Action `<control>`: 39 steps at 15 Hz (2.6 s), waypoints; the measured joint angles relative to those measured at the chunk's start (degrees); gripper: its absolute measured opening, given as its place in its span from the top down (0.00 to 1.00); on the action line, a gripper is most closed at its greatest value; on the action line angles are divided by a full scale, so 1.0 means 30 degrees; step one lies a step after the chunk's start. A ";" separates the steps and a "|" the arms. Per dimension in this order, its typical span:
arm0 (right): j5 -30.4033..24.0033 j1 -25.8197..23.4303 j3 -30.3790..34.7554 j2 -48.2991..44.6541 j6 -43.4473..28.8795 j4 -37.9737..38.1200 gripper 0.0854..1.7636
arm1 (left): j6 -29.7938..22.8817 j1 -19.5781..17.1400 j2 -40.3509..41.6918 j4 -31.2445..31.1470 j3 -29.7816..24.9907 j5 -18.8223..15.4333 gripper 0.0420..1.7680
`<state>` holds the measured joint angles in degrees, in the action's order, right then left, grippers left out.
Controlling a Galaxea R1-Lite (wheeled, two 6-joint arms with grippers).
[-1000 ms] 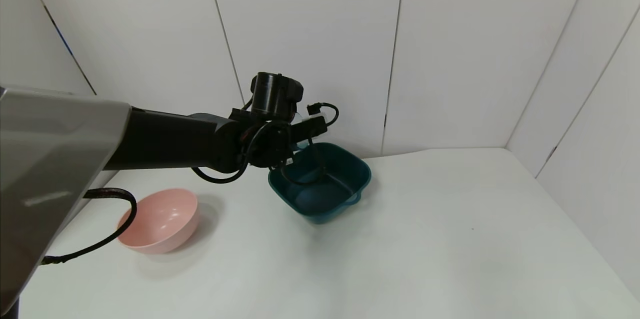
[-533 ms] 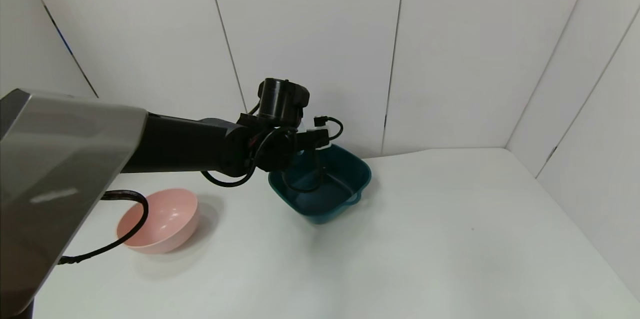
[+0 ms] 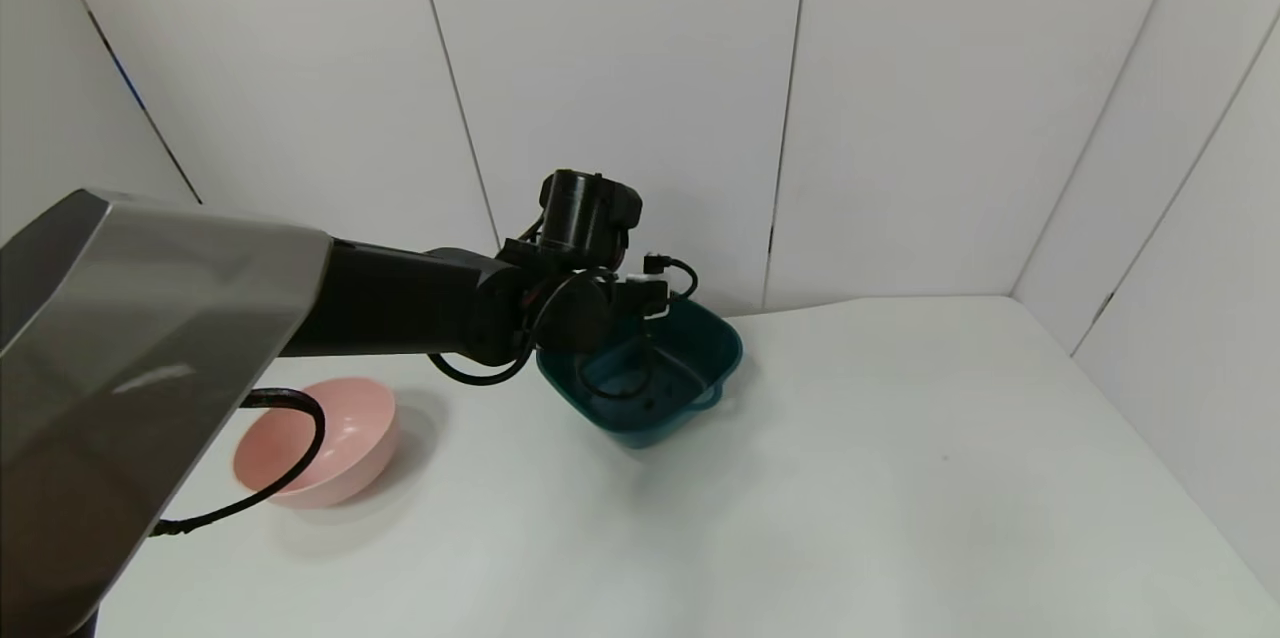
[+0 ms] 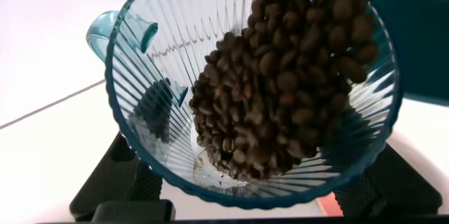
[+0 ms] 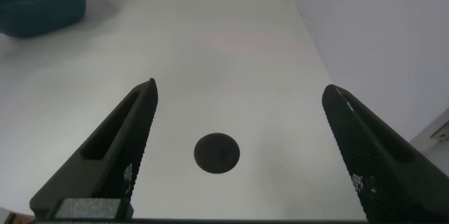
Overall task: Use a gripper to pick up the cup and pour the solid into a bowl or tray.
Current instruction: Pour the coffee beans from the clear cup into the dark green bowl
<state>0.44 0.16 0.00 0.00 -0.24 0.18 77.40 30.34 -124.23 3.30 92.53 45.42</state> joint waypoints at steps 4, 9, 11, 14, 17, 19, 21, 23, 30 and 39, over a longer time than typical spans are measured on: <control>0.0008 0.0000 0.0000 0.0000 -0.0008 0.0000 0.03 | 0.1325 0.0423 -0.0256 -0.0008 0.0158 0.0723 0.27; 0.0000 0.0000 0.0000 0.0000 -0.0008 0.0000 0.03 | 0.2259 0.0837 -0.0520 -0.0057 0.0727 0.1711 0.27; 0.0000 0.0000 0.0000 0.0000 -0.0008 -0.0008 0.03 | 0.2528 0.0910 -0.0634 -0.0049 0.0809 0.2206 0.27; 0.0000 0.0000 0.0000 0.0000 0.0000 0.0000 0.03 | 0.2588 0.1174 -0.0744 -0.0187 0.0821 0.2609 0.27; 0.0000 0.0000 0.0000 0.0000 -0.0008 -0.0008 0.03 | 0.2767 0.1276 -0.0861 -0.0110 0.0829 0.2690 0.27; 0.0000 0.0000 0.0000 0.0000 0.0000 0.0000 0.03 | 0.2784 0.1369 -0.0906 -0.0203 0.0829 0.2877 0.27; 0.0008 0.0000 0.0000 0.0000 -0.0008 0.0000 0.03 | 0.2966 0.1378 -0.0955 -0.0138 0.0821 0.3031 0.27; -0.0008 0.0000 0.0000 0.0000 0.0000 0.0000 0.03 | 0.3011 0.1508 -0.1065 -0.0093 0.0853 0.3117 0.27; 0.0000 0.0000 0.0000 0.0000 -0.0008 0.0000 0.03 | 0.3068 0.1532 -0.1182 -0.0232 0.1085 0.3206 0.27; 0.0000 0.0000 0.0000 0.0000 -0.0008 0.0000 0.03 | 0.3068 0.1532 -0.1162 -0.0183 0.1211 0.3389 0.27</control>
<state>0.44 0.16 0.00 0.00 -0.27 0.18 86.60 34.94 -127.72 2.76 96.16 55.59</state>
